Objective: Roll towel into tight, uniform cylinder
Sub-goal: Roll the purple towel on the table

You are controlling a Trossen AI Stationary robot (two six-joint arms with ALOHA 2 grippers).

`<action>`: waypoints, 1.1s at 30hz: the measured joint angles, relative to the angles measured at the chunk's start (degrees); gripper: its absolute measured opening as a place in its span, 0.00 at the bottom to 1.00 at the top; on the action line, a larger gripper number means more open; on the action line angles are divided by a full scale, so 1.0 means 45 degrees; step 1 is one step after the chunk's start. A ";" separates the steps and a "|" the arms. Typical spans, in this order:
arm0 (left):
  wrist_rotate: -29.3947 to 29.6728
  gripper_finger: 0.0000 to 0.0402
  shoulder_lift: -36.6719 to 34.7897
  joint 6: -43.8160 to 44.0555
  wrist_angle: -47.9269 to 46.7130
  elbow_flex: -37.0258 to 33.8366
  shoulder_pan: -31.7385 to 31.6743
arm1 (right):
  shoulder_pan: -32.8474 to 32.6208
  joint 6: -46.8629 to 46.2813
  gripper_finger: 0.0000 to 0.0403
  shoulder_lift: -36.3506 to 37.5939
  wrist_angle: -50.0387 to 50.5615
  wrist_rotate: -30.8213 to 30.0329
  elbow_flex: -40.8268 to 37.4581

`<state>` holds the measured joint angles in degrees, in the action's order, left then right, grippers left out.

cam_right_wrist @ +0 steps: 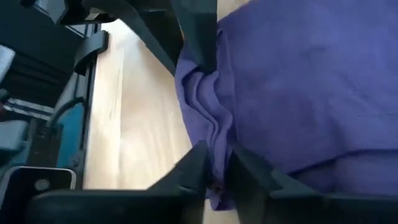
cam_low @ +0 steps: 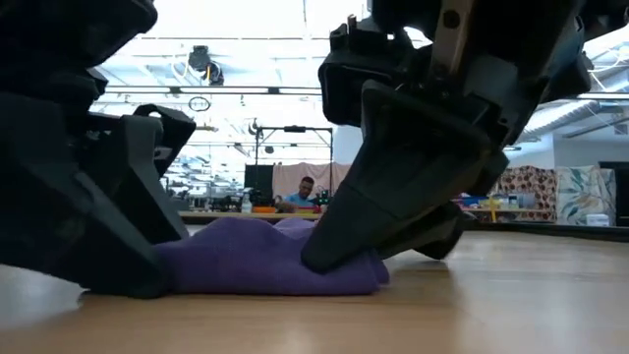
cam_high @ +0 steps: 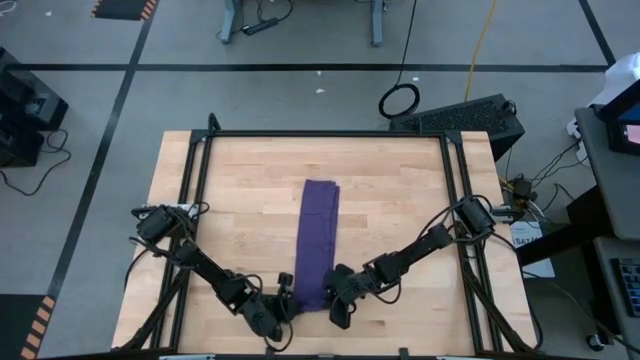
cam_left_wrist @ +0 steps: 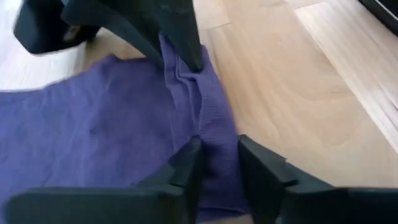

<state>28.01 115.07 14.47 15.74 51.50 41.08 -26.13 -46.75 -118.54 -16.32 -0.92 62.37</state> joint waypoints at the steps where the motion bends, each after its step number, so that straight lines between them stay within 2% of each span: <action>1: 0.0012 0.19 0.0000 0.0174 -0.0099 -0.0002 -0.0001 | 0.0005 0.0350 0.16 0.0010 -0.0005 -0.0060 0.0000; 5: 0.0170 0.04 0.0015 0.0968 -0.0227 -0.0025 -0.0020 | -0.0044 0.1875 0.30 0.0491 0.0355 -0.0169 0.0000; 9: 0.0133 0.05 -0.0065 0.1602 -0.0082 -0.0062 -0.0026 | -0.0761 0.3950 0.41 0.1301 0.1234 -0.0975 0.0000; 15: -0.0886 0.03 -0.0697 0.3092 -0.0240 -0.0115 -0.0064 | -0.2808 0.7615 0.48 0.1538 0.1425 -0.4161 0.0000; 19: -0.1839 0.03 -0.0928 0.4431 -0.0262 -0.0116 -0.0259 | -0.3828 0.8848 0.48 0.0764 0.0329 -0.7035 0.0000; 21: -0.2051 0.03 -0.0928 0.5089 -0.0203 -0.0111 -0.0387 | -0.3910 0.9023 0.48 0.0394 -0.0441 -0.7854 0.0000; 27: -0.2184 0.03 -0.0928 0.5731 -0.0149 -0.0111 -0.0492 | -0.3483 0.9026 0.48 -0.0684 -0.1614 -0.7729 -0.0005; 33: -0.2268 0.03 -0.0937 0.6058 -0.0139 -0.0106 -0.0482 | -0.3097 0.9796 0.48 -0.0874 -0.2038 -0.7754 -0.0005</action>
<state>17.80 110.85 41.73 15.11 51.03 38.92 -40.07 -2.67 -122.48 -25.49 -35.81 62.35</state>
